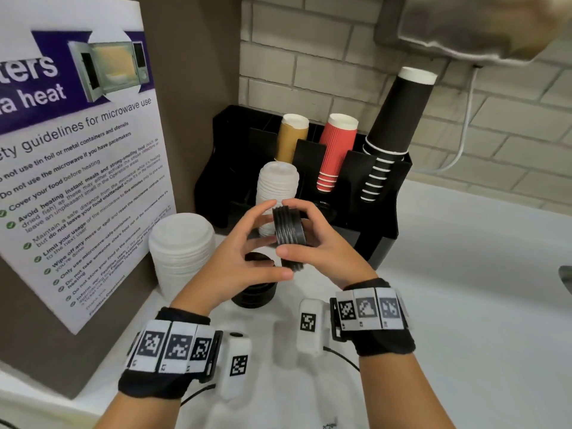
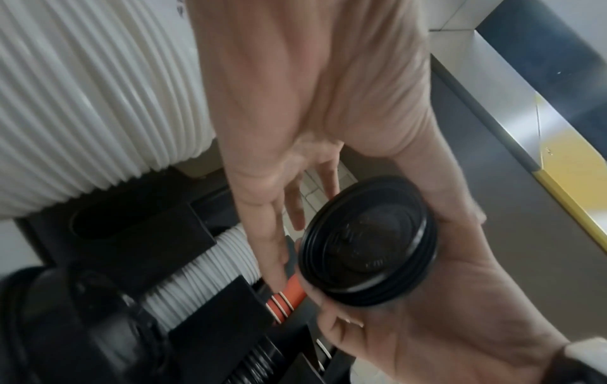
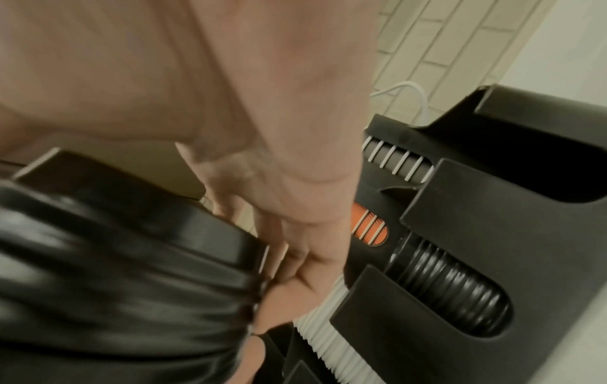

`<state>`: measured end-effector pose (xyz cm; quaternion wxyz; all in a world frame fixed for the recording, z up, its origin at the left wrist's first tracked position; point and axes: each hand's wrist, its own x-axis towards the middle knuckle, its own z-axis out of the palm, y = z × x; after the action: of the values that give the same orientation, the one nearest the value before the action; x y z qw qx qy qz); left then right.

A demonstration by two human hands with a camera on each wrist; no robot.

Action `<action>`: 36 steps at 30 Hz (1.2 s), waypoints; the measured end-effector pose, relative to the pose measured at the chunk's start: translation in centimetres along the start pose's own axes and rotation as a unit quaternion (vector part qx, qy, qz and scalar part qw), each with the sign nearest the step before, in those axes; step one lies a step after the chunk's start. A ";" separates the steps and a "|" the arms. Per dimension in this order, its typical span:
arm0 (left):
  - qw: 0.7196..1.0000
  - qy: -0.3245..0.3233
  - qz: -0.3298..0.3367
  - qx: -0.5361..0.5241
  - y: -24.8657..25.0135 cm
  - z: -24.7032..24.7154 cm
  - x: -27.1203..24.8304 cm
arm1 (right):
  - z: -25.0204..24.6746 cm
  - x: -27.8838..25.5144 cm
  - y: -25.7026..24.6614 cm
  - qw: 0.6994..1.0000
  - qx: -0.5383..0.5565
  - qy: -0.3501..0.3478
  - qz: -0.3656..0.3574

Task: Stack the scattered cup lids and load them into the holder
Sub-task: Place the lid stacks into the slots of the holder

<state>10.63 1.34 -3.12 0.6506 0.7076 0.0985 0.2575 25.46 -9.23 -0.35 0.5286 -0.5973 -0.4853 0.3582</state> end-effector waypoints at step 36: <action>0.999 0.032 0.039 0.001 -0.2 1.3 1.4 | -1.8 -0.2 -0.4 0.994 -0.080 0.051 -0.048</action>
<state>12.55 0.89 -3.03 0.6360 0.7028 0.0922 0.3052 27.04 -9.96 0.36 0.5198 -0.6311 -0.5132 0.2612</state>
